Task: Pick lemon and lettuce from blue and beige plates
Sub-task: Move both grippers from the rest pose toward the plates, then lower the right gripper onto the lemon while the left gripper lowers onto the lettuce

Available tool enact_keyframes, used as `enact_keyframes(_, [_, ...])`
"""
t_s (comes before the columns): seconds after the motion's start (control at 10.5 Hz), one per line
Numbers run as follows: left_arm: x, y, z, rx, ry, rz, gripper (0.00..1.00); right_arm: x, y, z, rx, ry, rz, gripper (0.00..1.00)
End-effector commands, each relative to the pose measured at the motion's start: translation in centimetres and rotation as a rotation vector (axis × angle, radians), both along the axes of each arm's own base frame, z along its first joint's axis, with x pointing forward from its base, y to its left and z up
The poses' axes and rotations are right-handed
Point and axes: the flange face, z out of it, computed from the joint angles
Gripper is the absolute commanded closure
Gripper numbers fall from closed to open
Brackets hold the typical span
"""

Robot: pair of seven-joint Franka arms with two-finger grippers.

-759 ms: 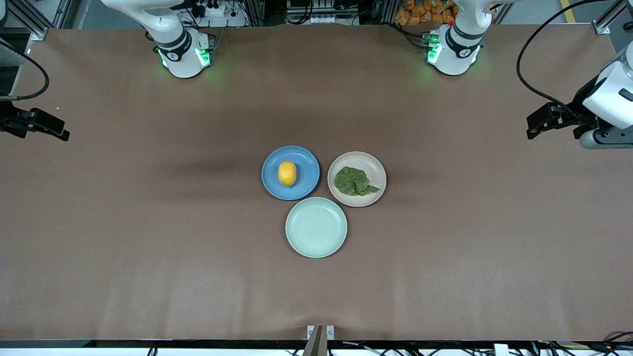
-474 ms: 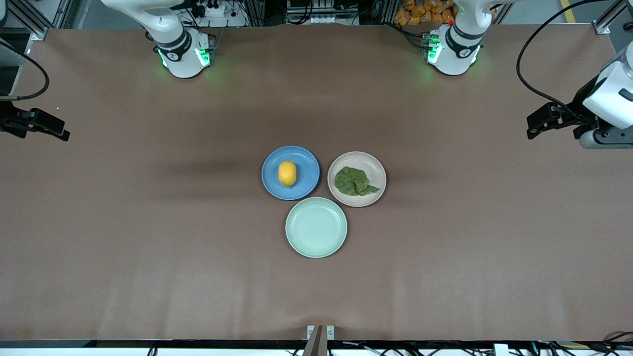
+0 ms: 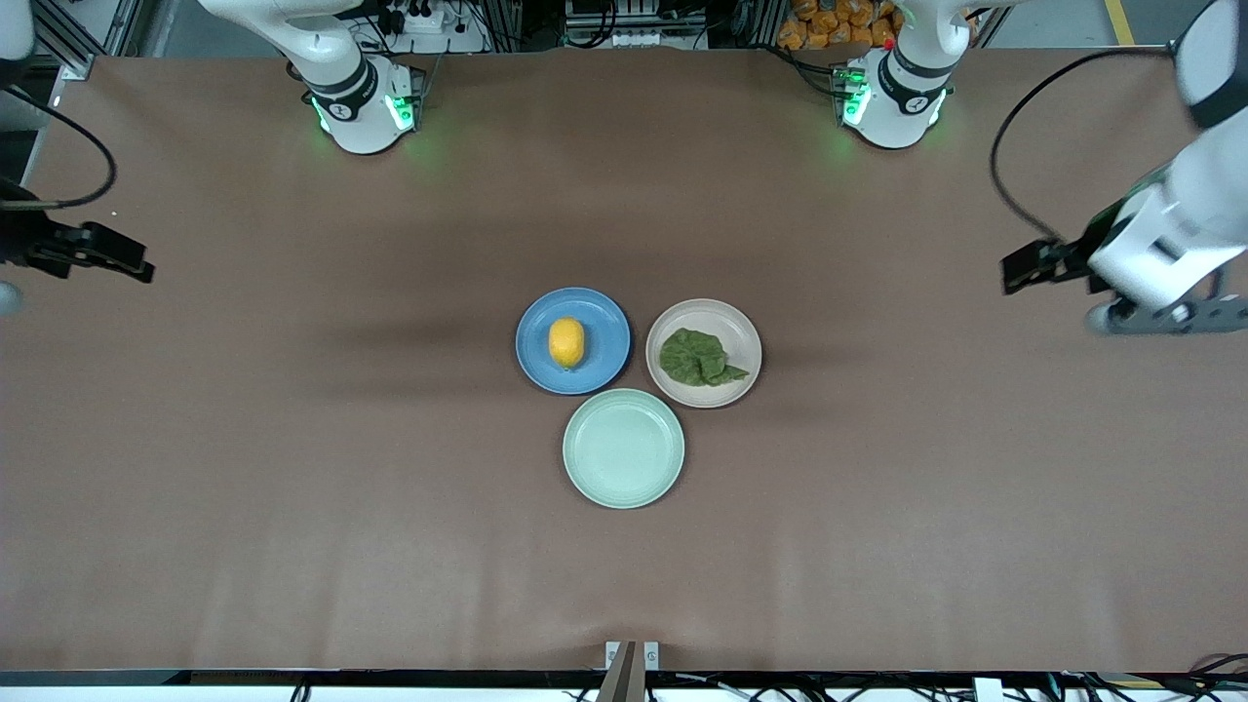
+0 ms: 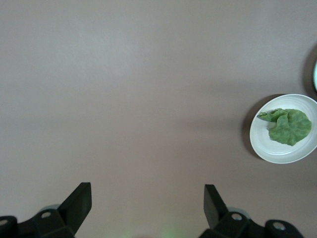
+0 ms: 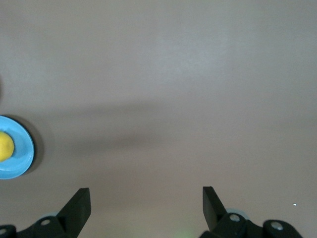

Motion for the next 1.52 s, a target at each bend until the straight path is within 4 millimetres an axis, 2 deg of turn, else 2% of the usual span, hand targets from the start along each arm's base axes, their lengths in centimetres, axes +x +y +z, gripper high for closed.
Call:
enact_keyframes(0.0, [2.4,-5.3,-6.3,-0.009,0.041,0.100,0.00,1.7,3.9,-3.0,0.007,0.016,0.043,0.00])
enact_keyframes(0.19, [3.6,-10.4,-11.7,-0.008,0.040,0.134,0.00,3.1,8.3,-7.5,0.075,-0.006,0.069,0.00])
enact_keyframes(0.28, [3.8,-12.5,-13.9,-0.003,0.042,0.191,0.00,3.4,10.1,-9.4,0.101,-0.016,0.040,0.00])
enact_keyframes(0.38, [4.0,-14.0,-16.0,0.009,0.047,0.248,0.00,3.6,12.8,-11.5,0.107,-0.007,0.055,0.00])
enact_keyframes(0.47, [3.5,-17.1,-18.1,0.016,0.053,0.279,0.00,3.6,16.4,-14.7,0.110,0.042,0.092,0.00])
enact_keyframes(0.57, [3.2,-19.3,-20.1,0.018,0.047,0.335,0.00,3.8,19.3,-17.0,0.105,0.052,0.040,0.00])
enact_keyframes(0.76, [1.6,-24.9,-24.4,0.013,0.051,0.431,0.00,3.4,25.5,-20.8,0.101,0.044,-0.068,0.00])
enact_keyframes(1.04, [0.0,-29.2,-28.4,-0.002,0.027,0.434,0.00,2.5,31.8,-25.8,0.114,0.027,-0.114,0.00])
enact_keyframes(1.23, [-0.5,-30.1,-30.4,-0.001,0.033,0.429,0.00,1.1,36.1,-30.3,0.116,-0.003,-0.147,0.00])
enact_keyframes(1.42, [-2.0,-32.1,-32.0,0.012,0.034,0.432,0.00,-0.9,37.9,-33.6,0.124,-0.031,-0.136,0.00])
